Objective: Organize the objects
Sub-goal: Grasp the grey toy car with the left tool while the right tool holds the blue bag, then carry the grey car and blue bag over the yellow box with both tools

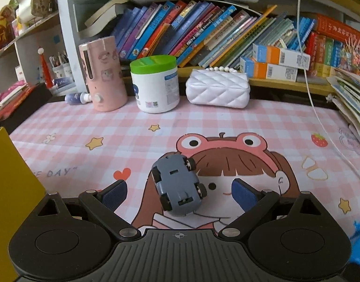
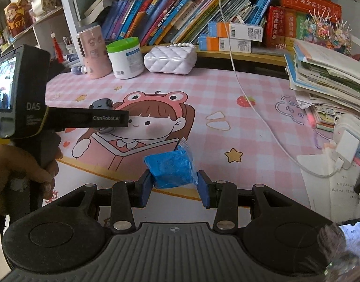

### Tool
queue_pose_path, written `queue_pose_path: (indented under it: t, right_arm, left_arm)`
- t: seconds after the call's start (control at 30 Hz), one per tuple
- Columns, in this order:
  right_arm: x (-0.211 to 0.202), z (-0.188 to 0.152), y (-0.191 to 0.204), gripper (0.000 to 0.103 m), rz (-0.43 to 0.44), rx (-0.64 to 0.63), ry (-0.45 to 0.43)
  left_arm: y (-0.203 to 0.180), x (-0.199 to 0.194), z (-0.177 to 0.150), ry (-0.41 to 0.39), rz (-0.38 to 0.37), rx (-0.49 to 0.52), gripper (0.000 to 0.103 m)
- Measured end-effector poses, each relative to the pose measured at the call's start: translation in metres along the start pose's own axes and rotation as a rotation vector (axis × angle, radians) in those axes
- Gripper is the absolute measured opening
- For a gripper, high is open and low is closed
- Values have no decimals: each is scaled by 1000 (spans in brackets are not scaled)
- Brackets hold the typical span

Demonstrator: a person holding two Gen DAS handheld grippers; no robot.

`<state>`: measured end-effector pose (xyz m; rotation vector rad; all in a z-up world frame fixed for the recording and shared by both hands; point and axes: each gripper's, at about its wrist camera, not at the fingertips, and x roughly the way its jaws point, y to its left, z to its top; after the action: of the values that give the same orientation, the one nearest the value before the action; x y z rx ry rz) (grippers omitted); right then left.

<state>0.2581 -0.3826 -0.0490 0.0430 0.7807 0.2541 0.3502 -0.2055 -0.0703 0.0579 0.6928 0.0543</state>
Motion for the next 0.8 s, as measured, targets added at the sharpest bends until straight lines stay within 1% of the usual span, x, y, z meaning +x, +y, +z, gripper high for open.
queue_pose_path:
  t: [0.07,0.23,0.3,0.33,0.37,0.4,0.47,0.53,0.8]
  right_arm:
    - [1,0,-1,38,0,1,3]
    - [2,1,-2,38,-5,1,11]
    - [2,1,-2,38,-12,0,7]
    - [1,0,-2,38,-15,-1,5]
    - [1,0,-3,38,-18,-1,4]
    - [1,0,-3,38,-22,-1,6]
    - [1,0,-4,38,-28,1,6]
    - [0,0,-3,38,-32,1,3]
    - [-1,-1,7,38,-30,-8,12]
  left_arm:
    - [0,5,2,3,6,-8,87]
    - [2,24,5,48,31,-47,77]
    - [4,31,4,68,46,-62,66]
    - [5,34,3,81,47,-64,59]
    - [7,36,2,91,42,-68,48]
    - [9,37,1,99,34,-73,42]
    - [11,35,1,108,27,-79,41]
    - [14,29,2,112,-7,-90,41]
    - [22,-33,5,20,-124,-89,41]
